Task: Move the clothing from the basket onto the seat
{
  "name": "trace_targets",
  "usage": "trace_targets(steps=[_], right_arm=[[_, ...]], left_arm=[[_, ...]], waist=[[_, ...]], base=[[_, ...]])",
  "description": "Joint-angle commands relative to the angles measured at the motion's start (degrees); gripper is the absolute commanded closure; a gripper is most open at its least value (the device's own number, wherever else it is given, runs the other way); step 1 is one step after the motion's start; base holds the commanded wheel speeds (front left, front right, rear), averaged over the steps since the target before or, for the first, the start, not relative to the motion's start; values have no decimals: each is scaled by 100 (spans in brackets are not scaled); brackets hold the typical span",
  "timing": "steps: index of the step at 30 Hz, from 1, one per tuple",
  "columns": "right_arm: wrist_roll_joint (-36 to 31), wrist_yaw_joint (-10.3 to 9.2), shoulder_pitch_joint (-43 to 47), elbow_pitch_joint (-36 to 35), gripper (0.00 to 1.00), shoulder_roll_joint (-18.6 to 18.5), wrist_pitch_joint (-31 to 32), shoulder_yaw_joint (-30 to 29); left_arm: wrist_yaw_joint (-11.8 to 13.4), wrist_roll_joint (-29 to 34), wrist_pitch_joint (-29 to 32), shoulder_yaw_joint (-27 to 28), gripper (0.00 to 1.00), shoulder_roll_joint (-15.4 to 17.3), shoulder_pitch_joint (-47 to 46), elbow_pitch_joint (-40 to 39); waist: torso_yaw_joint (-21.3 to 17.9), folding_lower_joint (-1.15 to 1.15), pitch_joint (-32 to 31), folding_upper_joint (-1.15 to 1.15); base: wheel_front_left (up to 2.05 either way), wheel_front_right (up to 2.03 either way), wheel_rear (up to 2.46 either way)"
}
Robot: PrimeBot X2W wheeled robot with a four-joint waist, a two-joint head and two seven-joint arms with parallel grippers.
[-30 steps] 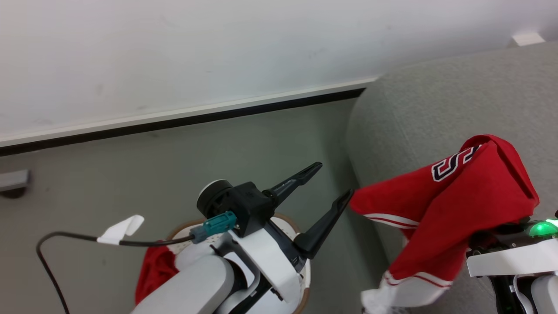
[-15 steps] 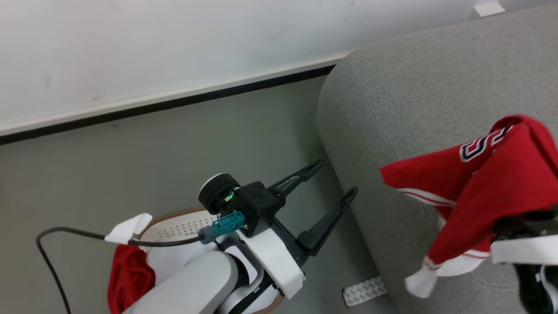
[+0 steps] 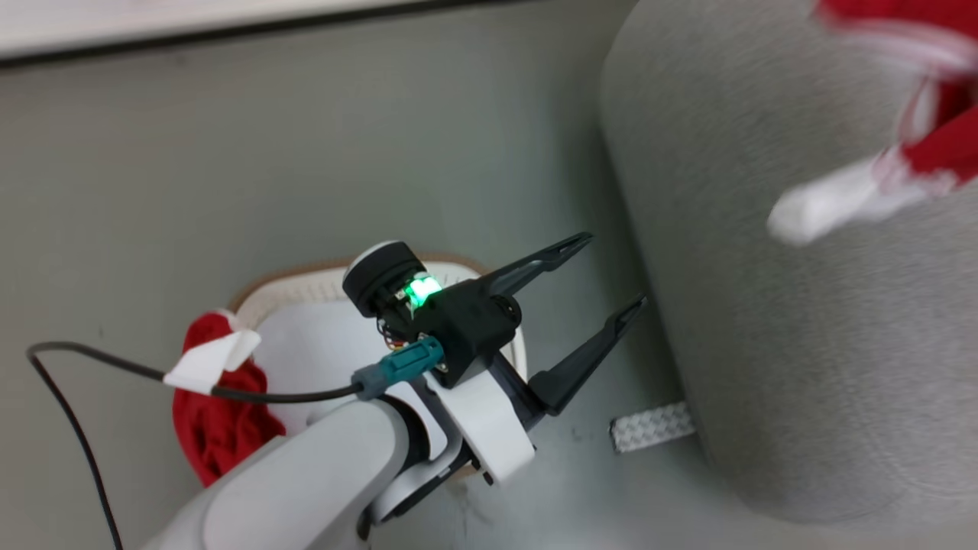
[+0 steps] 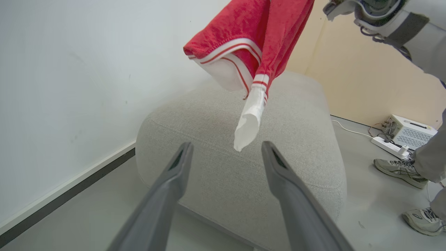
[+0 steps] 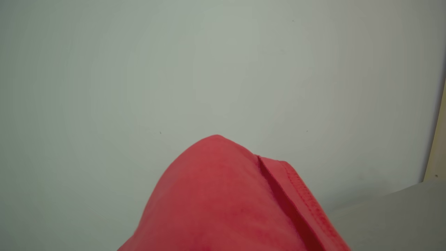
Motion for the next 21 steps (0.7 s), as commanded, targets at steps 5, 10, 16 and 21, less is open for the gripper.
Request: trace_targets(steps=[5, 10, 16, 21], right_arm=[[-332, 18, -1060, 712, 100, -561, 167, -498], [-918, 17, -1696, 1592, 100, -1130, 276, -546], [-1481, 12, -1782, 2730, 100, -1431, 598, -103], [-1720, 11, -1446, 3477, 86, -1547, 1170, 531]], left_arm=[[-18, 74, 7, 35, 0, 76, -198, -107], [-25, 89, -74, 86, 0, 114, -306, -125], [11, 41, -160, 163, 0, 140, -330, -68], [32, -15, -212, 160, 0, 114, -283, 2]], waist=[[581, -1, 938, 0], [859, -1, 1261, 0], [972, -1, 1413, 0], [949, -1, 1332, 0]], base=[[0, 0, 0], [0, 0, 0], [0, 0, 0], [0, 0, 0]])
